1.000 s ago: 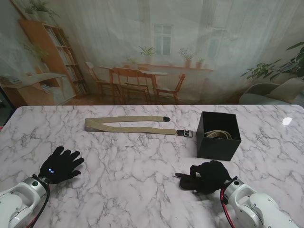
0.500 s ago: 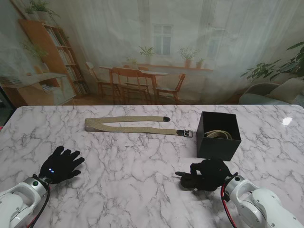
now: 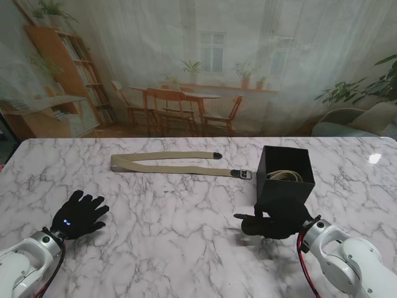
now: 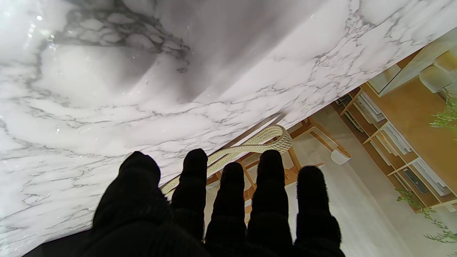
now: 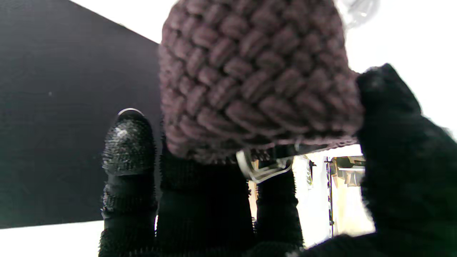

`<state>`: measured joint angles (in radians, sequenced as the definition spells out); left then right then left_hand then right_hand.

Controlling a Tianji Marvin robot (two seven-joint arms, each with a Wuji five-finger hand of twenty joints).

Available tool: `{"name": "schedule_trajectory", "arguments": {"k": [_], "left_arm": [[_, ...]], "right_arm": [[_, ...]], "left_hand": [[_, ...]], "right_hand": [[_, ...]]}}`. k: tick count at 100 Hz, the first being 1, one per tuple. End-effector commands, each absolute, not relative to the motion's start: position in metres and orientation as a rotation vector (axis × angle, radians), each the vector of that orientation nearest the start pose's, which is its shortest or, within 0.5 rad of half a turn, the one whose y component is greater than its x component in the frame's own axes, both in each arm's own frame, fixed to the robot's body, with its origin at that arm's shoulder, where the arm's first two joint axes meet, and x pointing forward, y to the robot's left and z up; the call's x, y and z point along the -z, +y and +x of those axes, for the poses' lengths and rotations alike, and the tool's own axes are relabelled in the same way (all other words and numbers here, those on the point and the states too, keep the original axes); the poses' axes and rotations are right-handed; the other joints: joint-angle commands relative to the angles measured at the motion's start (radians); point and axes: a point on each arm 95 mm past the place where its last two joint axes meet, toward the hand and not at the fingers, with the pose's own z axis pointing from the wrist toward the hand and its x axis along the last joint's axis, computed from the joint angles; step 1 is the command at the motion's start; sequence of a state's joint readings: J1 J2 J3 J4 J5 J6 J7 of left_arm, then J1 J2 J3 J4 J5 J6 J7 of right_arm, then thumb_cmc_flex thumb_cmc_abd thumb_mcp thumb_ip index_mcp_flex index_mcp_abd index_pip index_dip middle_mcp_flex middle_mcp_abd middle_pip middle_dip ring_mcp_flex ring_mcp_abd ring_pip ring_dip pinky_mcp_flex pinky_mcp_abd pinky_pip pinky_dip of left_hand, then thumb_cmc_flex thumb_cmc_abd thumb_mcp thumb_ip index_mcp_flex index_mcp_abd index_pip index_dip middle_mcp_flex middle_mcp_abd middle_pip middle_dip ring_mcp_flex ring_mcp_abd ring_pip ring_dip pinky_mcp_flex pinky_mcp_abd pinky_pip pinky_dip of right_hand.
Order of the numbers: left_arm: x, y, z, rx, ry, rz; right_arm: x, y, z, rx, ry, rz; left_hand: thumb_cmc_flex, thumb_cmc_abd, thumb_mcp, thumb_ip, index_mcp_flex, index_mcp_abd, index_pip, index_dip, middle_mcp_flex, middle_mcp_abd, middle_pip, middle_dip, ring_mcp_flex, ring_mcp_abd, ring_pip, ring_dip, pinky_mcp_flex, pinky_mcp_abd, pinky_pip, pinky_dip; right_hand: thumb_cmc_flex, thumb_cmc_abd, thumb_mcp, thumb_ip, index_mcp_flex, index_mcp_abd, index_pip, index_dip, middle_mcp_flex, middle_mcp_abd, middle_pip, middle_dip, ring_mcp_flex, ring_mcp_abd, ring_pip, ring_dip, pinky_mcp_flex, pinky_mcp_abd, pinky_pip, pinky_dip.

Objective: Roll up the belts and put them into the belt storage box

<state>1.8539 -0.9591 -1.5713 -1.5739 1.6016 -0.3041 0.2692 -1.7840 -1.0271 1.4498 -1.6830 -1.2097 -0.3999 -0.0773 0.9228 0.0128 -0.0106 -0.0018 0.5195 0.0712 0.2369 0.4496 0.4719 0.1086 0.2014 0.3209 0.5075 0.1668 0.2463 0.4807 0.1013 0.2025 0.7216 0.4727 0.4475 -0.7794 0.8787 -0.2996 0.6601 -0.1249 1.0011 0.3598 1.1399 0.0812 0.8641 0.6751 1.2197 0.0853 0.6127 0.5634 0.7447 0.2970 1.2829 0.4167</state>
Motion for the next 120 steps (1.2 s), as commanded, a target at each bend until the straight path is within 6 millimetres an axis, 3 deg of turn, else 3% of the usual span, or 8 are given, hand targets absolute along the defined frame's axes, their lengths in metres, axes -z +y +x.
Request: {"name": "schedule_trajectory", "arguments": {"k": [1, 48, 74, 89, 120], "left_arm": [[0.354, 0.139, 0.334, 1.028, 1.821, -0.631], [0.356, 0.142, 0.333, 1.026, 1.809, -0.639], [0.356, 0.143, 0.334, 1.033, 1.807, -0.631], [0.357, 0.142, 0.334, 1.031, 1.809, -0.635], [0.358, 0.138, 0.336, 1.035, 1.818, -0.635]], "right_arm": [[0.320, -0.053, 0.347, -1.488, 1.757, 0.859], [0.255, -0.067, 0.344, -1.495, 1.697, 0.699], [0.218, -0.082, 0.353, -1.458, 1.643, 0.604], [0.205, -0.091, 0.366, -1.391, 1.634, 0.541], [0.194, -0.103, 0.412, -1.274, 1.623, 0.471]], "left_hand": [[0.012, 0.040, -0.015, -0.017, 0.026, 0.023, 0.018, 0.013, -0.017, 0.026, 0.003, -0.001, -0.009, 0.016, 0.019, 0.005, -0.007, 0.038, -0.005, 0.016], [0.000, 0.033, -0.016, -0.018, 0.050, 0.018, 0.071, 0.060, -0.015, 0.025, 0.002, -0.001, -0.008, 0.015, 0.018, 0.004, -0.008, 0.041, -0.002, 0.018], [-0.003, 0.035, -0.015, -0.017, 0.043, 0.015, 0.066, 0.059, -0.016, 0.024, 0.002, -0.001, -0.009, 0.013, 0.017, 0.004, -0.007, 0.040, -0.001, 0.020], [-0.004, 0.037, -0.015, -0.017, 0.041, 0.016, 0.060, 0.053, -0.017, 0.024, 0.002, -0.001, -0.008, 0.012, 0.017, 0.004, -0.007, 0.040, -0.001, 0.021], [0.005, 0.031, -0.012, -0.017, 0.042, 0.015, 0.061, 0.051, -0.017, 0.023, 0.003, 0.000, -0.008, 0.012, 0.017, 0.005, -0.006, 0.040, 0.000, 0.022]], "right_hand": [[0.207, 0.091, 0.172, 0.036, 0.117, -0.161, 0.147, 0.055, 0.100, -0.069, 0.135, 0.043, 0.037, -0.032, 0.027, 0.016, 0.013, -0.012, 0.012, -0.012], [0.205, 0.093, 0.174, 0.036, 0.116, -0.159, 0.147, 0.057, 0.102, -0.075, 0.133, 0.043, 0.041, -0.034, 0.022, 0.018, 0.022, -0.014, 0.009, -0.020], [0.204, 0.093, 0.174, 0.035, 0.120, -0.159, 0.146, 0.059, 0.103, -0.077, 0.131, 0.042, 0.039, -0.038, 0.018, 0.018, 0.022, -0.017, 0.006, -0.024], [0.204, 0.096, 0.171, 0.035, 0.119, -0.161, 0.142, 0.059, 0.101, -0.078, 0.130, 0.043, 0.039, -0.037, 0.016, 0.019, 0.020, -0.018, 0.004, -0.026], [0.199, 0.100, 0.169, 0.035, 0.116, -0.172, 0.136, 0.069, 0.101, -0.084, 0.127, 0.045, 0.040, -0.046, 0.013, 0.021, 0.023, -0.028, 0.003, -0.029]]}}
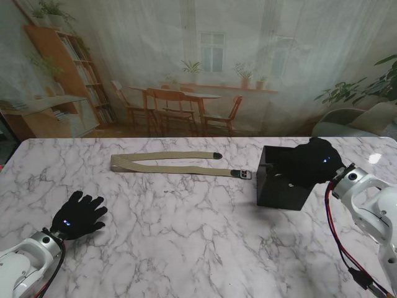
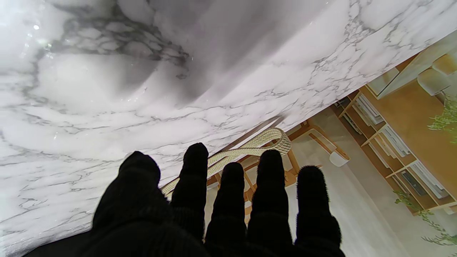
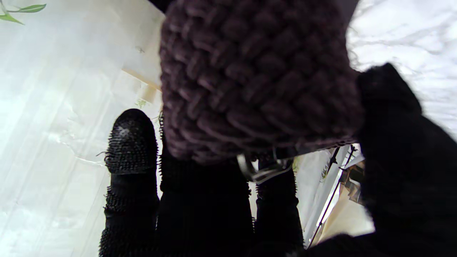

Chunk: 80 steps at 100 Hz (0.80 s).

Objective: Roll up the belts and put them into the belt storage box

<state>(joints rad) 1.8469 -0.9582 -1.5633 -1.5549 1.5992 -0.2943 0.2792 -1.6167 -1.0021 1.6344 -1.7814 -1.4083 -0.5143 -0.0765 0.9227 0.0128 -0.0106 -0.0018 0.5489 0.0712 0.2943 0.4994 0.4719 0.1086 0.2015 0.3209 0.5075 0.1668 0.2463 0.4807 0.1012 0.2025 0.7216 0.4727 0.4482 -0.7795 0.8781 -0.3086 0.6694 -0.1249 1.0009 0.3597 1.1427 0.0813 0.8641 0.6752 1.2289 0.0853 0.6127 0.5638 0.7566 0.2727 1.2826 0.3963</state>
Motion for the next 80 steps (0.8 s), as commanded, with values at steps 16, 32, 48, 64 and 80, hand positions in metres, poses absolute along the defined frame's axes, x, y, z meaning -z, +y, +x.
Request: {"name": "schedule_trajectory", "arguments": {"k": [16, 32, 48, 64, 80], "left_arm": [[0.358, 0.138, 0.336, 1.037, 1.818, -0.634], [0.359, 0.137, 0.336, 1.031, 1.815, -0.638], [0.359, 0.137, 0.337, 1.032, 1.816, -0.637], [0.360, 0.136, 0.337, 1.031, 1.816, -0.642], [0.360, 0.136, 0.337, 1.029, 1.815, -0.644]], "right_arm": [[0.190, -0.115, 0.437, -1.190, 1.611, 0.461], [0.189, -0.126, 0.456, -1.124, 1.611, 0.419], [0.194, -0.129, 0.470, -1.039, 1.663, 0.379], [0.207, -0.128, 0.478, -0.990, 1.714, 0.378], [0.222, -0.124, 0.485, -0.986, 1.751, 0.395]], "left_hand": [[0.006, 0.031, -0.013, -0.017, 0.012, 0.015, 0.005, 0.005, -0.016, 0.024, 0.004, 0.000, -0.008, 0.013, 0.018, 0.005, -0.006, 0.039, 0.000, 0.022], [0.002, 0.032, -0.014, -0.017, 0.012, 0.014, 0.003, 0.004, -0.017, 0.024, 0.003, 0.000, -0.008, 0.012, 0.017, 0.004, -0.007, 0.041, 0.000, 0.022], [-0.001, 0.035, -0.015, -0.017, 0.011, 0.016, 0.002, 0.003, -0.018, 0.023, 0.003, 0.000, -0.008, 0.012, 0.017, 0.004, -0.007, 0.040, 0.000, 0.023], [-0.002, 0.035, -0.014, -0.017, 0.011, 0.016, 0.000, -0.001, -0.017, 0.024, 0.003, 0.000, -0.008, 0.012, 0.017, 0.005, -0.007, 0.040, 0.001, 0.023], [-0.004, 0.036, -0.015, -0.017, 0.011, 0.015, -0.001, -0.004, -0.018, 0.024, 0.003, 0.000, -0.007, 0.012, 0.018, 0.005, -0.007, 0.040, 0.001, 0.023]], "right_hand": [[0.197, 0.100, 0.168, 0.043, 0.105, -0.180, 0.136, 0.074, 0.095, -0.087, 0.127, 0.046, 0.029, -0.047, 0.010, 0.021, 0.007, -0.010, 0.001, -0.010], [0.198, 0.104, 0.164, 0.043, 0.102, -0.188, 0.135, 0.075, 0.092, -0.085, 0.127, 0.048, 0.024, -0.047, 0.007, 0.021, -0.003, -0.016, -0.003, -0.010], [0.195, 0.107, 0.159, 0.043, 0.100, -0.201, 0.136, 0.077, 0.086, -0.092, 0.127, 0.049, 0.014, -0.055, 0.000, 0.019, -0.014, -0.030, -0.008, -0.009], [0.193, 0.108, 0.158, 0.044, 0.099, -0.212, 0.134, 0.076, 0.085, -0.096, 0.125, 0.049, 0.011, -0.057, -0.006, 0.016, -0.015, -0.040, -0.010, -0.008], [0.187, 0.111, 0.153, 0.043, 0.098, -0.225, 0.131, 0.074, 0.083, -0.102, 0.119, 0.046, 0.005, -0.061, -0.015, 0.011, -0.022, -0.052, -0.017, -0.008]]}}
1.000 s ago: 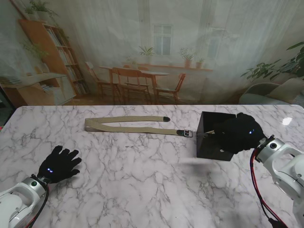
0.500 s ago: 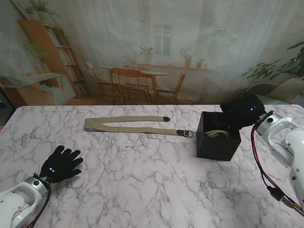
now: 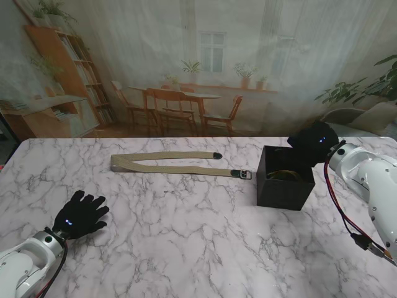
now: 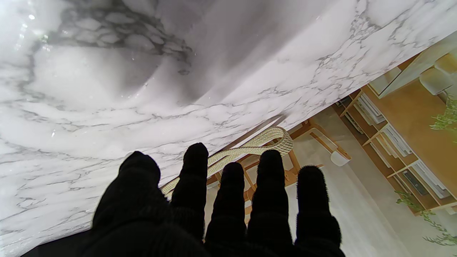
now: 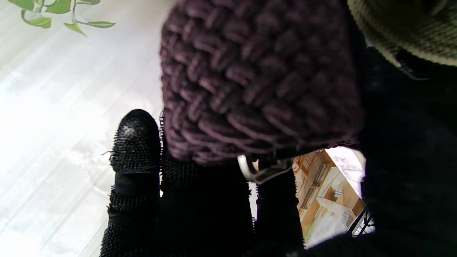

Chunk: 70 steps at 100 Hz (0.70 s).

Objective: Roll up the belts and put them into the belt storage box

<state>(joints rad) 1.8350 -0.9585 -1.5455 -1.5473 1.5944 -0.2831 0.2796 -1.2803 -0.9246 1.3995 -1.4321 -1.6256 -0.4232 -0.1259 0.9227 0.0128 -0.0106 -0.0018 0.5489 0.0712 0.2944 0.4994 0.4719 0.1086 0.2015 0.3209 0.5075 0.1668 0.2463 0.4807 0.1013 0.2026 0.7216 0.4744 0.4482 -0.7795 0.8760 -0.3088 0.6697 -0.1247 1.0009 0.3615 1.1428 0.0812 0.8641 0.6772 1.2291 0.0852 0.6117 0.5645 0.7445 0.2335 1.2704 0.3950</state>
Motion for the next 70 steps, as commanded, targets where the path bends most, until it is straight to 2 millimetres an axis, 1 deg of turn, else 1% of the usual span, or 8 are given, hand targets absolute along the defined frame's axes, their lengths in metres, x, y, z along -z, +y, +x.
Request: {"name": "schedule_trajectory", "arguments": {"k": [1, 17, 37, 51, 57, 61, 70], "left_arm": [[0.360, 0.136, 0.337, 1.029, 1.816, -0.644], [0.360, 0.137, 0.337, 1.027, 1.817, -0.642], [0.360, 0.137, 0.336, 1.025, 1.818, -0.644], [0.360, 0.137, 0.336, 1.025, 1.818, -0.645], [0.360, 0.137, 0.336, 1.026, 1.817, -0.646], [0.360, 0.137, 0.336, 1.026, 1.817, -0.646], [0.360, 0.137, 0.336, 1.025, 1.817, -0.646]], "right_arm": [[0.223, -0.123, 0.485, -0.987, 1.753, 0.396], [0.232, -0.117, 0.490, -1.012, 1.775, 0.420], [0.234, -0.110, 0.493, -1.037, 1.796, 0.421], [0.236, -0.107, 0.495, -1.039, 1.815, 0.412], [0.237, -0.106, 0.496, -1.039, 1.821, 0.414], [0.238, -0.105, 0.497, -1.036, 1.824, 0.413], [0.240, -0.104, 0.498, -1.035, 1.832, 0.416]], "left_hand": [[-0.003, 0.035, -0.015, -0.017, 0.012, 0.015, -0.001, -0.004, -0.018, 0.022, 0.003, 0.000, -0.009, 0.014, 0.017, 0.005, -0.007, 0.039, 0.001, 0.021], [-0.004, 0.036, -0.014, -0.017, 0.011, 0.018, -0.001, -0.006, -0.018, 0.025, 0.003, 0.000, -0.008, 0.011, 0.018, 0.005, -0.006, 0.039, 0.001, 0.022], [-0.001, 0.035, -0.014, -0.017, 0.011, 0.016, 0.001, -0.007, -0.019, 0.024, 0.003, 0.000, -0.008, 0.011, 0.018, 0.005, -0.006, 0.040, 0.002, 0.022], [-0.002, 0.035, -0.014, -0.016, 0.010, 0.017, 0.001, -0.008, -0.020, 0.023, 0.004, 0.000, -0.008, 0.012, 0.018, 0.005, -0.007, 0.040, 0.002, 0.022], [-0.003, 0.036, -0.014, -0.017, 0.010, 0.017, 0.001, -0.008, -0.019, 0.024, 0.004, 0.000, -0.008, 0.011, 0.018, 0.005, -0.006, 0.039, 0.002, 0.022], [-0.002, 0.035, -0.014, -0.017, 0.010, 0.016, 0.001, -0.008, -0.019, 0.024, 0.004, 0.000, -0.007, 0.012, 0.019, 0.005, -0.006, 0.040, 0.002, 0.022], [0.000, 0.034, -0.014, -0.017, 0.010, 0.016, 0.001, -0.008, -0.019, 0.024, 0.004, 0.000, -0.008, 0.012, 0.018, 0.005, -0.006, 0.040, 0.002, 0.022]], "right_hand": [[0.188, 0.111, 0.155, 0.043, 0.097, -0.226, 0.131, 0.072, 0.082, -0.102, 0.119, 0.044, 0.004, -0.061, -0.014, 0.010, -0.011, -0.013, -0.006, -0.007], [0.182, 0.114, 0.150, 0.042, 0.094, -0.242, 0.126, 0.071, 0.079, -0.112, 0.110, 0.040, -0.007, -0.065, -0.026, 0.002, -0.026, -0.024, -0.018, -0.009], [0.176, 0.127, 0.141, 0.042, 0.086, -0.254, 0.115, 0.064, 0.075, -0.122, 0.073, 0.023, -0.025, -0.074, -0.056, -0.016, -0.050, -0.039, -0.041, -0.013], [0.177, 0.138, 0.138, 0.043, 0.081, -0.266, 0.093, 0.043, 0.071, -0.128, 0.039, 0.008, -0.038, -0.080, -0.079, -0.029, -0.069, -0.044, -0.061, -0.018], [0.178, 0.142, 0.138, 0.043, 0.067, -0.264, 0.066, 0.013, 0.066, -0.126, 0.012, -0.005, -0.047, -0.080, -0.095, -0.037, -0.091, -0.038, -0.081, -0.025], [0.179, 0.144, 0.137, 0.043, 0.053, -0.263, 0.039, -0.023, 0.060, -0.124, -0.029, -0.027, -0.060, -0.079, -0.114, -0.046, -0.110, -0.034, -0.097, -0.030], [0.174, 0.147, 0.138, 0.042, 0.047, -0.264, 0.025, -0.052, 0.055, -0.125, -0.080, -0.054, -0.075, -0.080, -0.134, -0.055, -0.137, -0.023, -0.112, -0.035]]}}
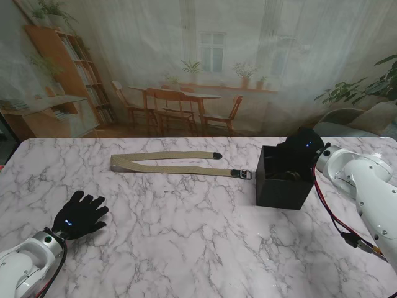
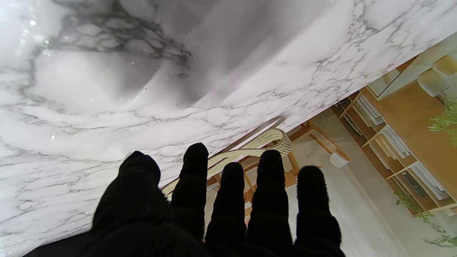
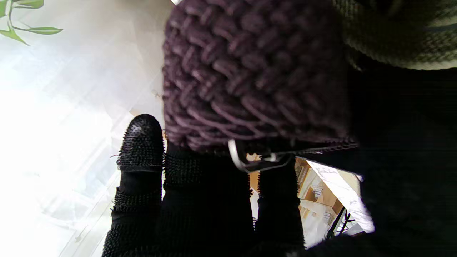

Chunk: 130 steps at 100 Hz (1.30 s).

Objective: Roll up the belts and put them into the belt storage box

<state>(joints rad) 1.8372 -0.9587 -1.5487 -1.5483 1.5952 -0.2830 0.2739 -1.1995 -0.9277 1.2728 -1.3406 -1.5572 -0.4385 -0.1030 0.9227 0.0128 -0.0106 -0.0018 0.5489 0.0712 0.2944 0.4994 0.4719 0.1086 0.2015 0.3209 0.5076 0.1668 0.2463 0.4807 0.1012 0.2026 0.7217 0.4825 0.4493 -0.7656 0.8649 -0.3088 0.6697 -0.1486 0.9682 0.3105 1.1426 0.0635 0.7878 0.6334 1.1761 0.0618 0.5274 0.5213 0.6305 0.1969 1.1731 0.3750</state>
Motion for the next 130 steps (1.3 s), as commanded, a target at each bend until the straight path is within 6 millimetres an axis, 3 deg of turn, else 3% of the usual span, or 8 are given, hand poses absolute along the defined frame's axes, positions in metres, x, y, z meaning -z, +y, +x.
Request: {"name": "schedule_trajectory", "arguments": {"k": [1, 26, 32, 39, 48, 78, 109, 130], "left_arm": [[0.360, 0.137, 0.336, 1.025, 1.817, -0.646], [0.359, 0.137, 0.337, 1.030, 1.818, -0.644], [0.359, 0.137, 0.337, 1.032, 1.818, -0.643], [0.359, 0.137, 0.338, 1.033, 1.819, -0.642], [0.359, 0.137, 0.338, 1.034, 1.819, -0.640], [0.358, 0.136, 0.340, 1.036, 1.823, -0.636], [0.355, 0.134, 0.344, 1.043, 1.828, -0.623], [0.341, 0.127, 0.358, 1.078, 1.814, -0.587]], "right_arm": [[0.240, -0.104, 0.498, -1.035, 1.833, 0.416], [0.241, -0.105, 0.497, -1.025, 1.871, 0.397], [0.241, -0.106, 0.496, -1.009, 1.887, 0.374], [0.240, -0.107, 0.494, -0.981, 1.902, 0.340], [0.238, -0.108, 0.491, -0.952, 1.913, 0.301], [0.227, -0.112, 0.485, -0.922, 1.899, 0.224], [0.215, -0.119, 0.476, -0.919, 1.815, 0.220], [0.201, -0.115, 0.455, -1.050, 1.674, 0.328]], "left_hand": [[0.001, 0.033, -0.013, -0.016, 0.010, 0.015, 0.002, -0.008, -0.019, 0.024, 0.004, 0.000, -0.008, 0.012, 0.018, 0.005, -0.006, 0.039, 0.002, 0.014], [-0.004, 0.033, -0.015, -0.016, 0.002, 0.018, -0.004, -0.012, -0.022, 0.025, 0.003, -0.001, -0.008, 0.012, 0.019, 0.005, -0.006, 0.039, 0.003, 0.014], [-0.002, 0.032, -0.013, -0.016, -0.001, 0.019, -0.006, -0.013, -0.023, 0.023, 0.003, -0.001, -0.009, 0.013, 0.018, 0.005, -0.005, 0.039, 0.003, 0.014], [-0.002, 0.033, -0.014, -0.016, -0.002, 0.018, -0.006, -0.014, -0.023, 0.025, 0.004, -0.001, -0.008, 0.011, 0.019, 0.005, -0.005, 0.038, 0.003, 0.013], [-0.001, 0.032, -0.013, -0.016, -0.004, 0.018, -0.007, -0.015, -0.023, 0.024, 0.004, -0.001, -0.008, 0.013, 0.019, 0.005, -0.004, 0.038, 0.004, 0.014], [0.003, 0.032, -0.013, -0.016, -0.009, 0.019, -0.009, -0.017, -0.024, 0.025, 0.006, -0.001, -0.008, 0.011, 0.020, 0.006, -0.004, 0.037, 0.005, 0.013], [0.006, 0.029, -0.013, -0.015, -0.010, 0.020, -0.013, -0.020, -0.020, 0.025, 0.007, -0.001, -0.008, 0.012, 0.019, 0.005, -0.004, 0.038, 0.006, 0.013], [0.002, 0.030, -0.015, -0.016, -0.007, 0.020, -0.015, -0.022, 0.009, 0.021, 0.013, 0.001, -0.014, 0.012, 0.014, 0.001, -0.006, 0.042, 0.004, 0.012]], "right_hand": [[0.171, 0.134, 0.149, 0.042, 0.045, -0.240, 0.054, -0.007, 0.055, -0.108, -0.012, -0.013, -0.025, -0.056, -0.053, -0.014, -0.027, 0.016, -0.017, -0.016], [0.095, 0.162, 0.180, 0.050, -0.044, -0.232, -0.106, -0.082, -0.089, -0.091, -0.251, -0.108, -0.158, -0.048, -0.179, -0.081, -0.154, 0.068, -0.079, -0.039], [0.045, 0.170, 0.201, 0.073, -0.066, -0.220, -0.173, -0.053, -0.162, -0.091, -0.298, -0.169, -0.205, -0.053, -0.207, -0.104, -0.187, 0.077, -0.089, -0.040], [-0.035, 0.179, 0.228, 0.170, -0.106, -0.201, -0.265, 0.011, -0.269, -0.072, -0.348, -0.228, -0.279, -0.048, -0.245, -0.137, -0.225, 0.081, -0.102, -0.041], [-0.073, 0.181, 0.213, 0.184, -0.156, -0.195, -0.313, 0.034, -0.378, -0.047, -0.385, -0.269, -0.356, -0.027, -0.283, -0.171, -0.250, 0.073, -0.108, -0.042], [-0.129, 0.179, 0.134, 0.181, -0.340, -0.154, -0.417, -0.023, -0.622, -0.040, -0.413, -0.383, -0.527, 0.001, -0.331, -0.276, -0.334, 0.053, -0.142, -0.066], [-0.130, 0.244, 0.150, 0.192, -0.332, -0.116, -0.392, -0.039, -0.604, -0.001, -0.388, -0.383, -0.517, 0.003, -0.299, -0.289, -0.315, 0.047, -0.126, -0.068], [-0.154, 0.282, 0.073, 0.195, -0.280, -0.097, -0.390, -0.046, -0.554, 0.018, -0.393, -0.390, -0.489, 0.017, -0.288, -0.282, -0.317, 0.071, -0.124, -0.072]]}}
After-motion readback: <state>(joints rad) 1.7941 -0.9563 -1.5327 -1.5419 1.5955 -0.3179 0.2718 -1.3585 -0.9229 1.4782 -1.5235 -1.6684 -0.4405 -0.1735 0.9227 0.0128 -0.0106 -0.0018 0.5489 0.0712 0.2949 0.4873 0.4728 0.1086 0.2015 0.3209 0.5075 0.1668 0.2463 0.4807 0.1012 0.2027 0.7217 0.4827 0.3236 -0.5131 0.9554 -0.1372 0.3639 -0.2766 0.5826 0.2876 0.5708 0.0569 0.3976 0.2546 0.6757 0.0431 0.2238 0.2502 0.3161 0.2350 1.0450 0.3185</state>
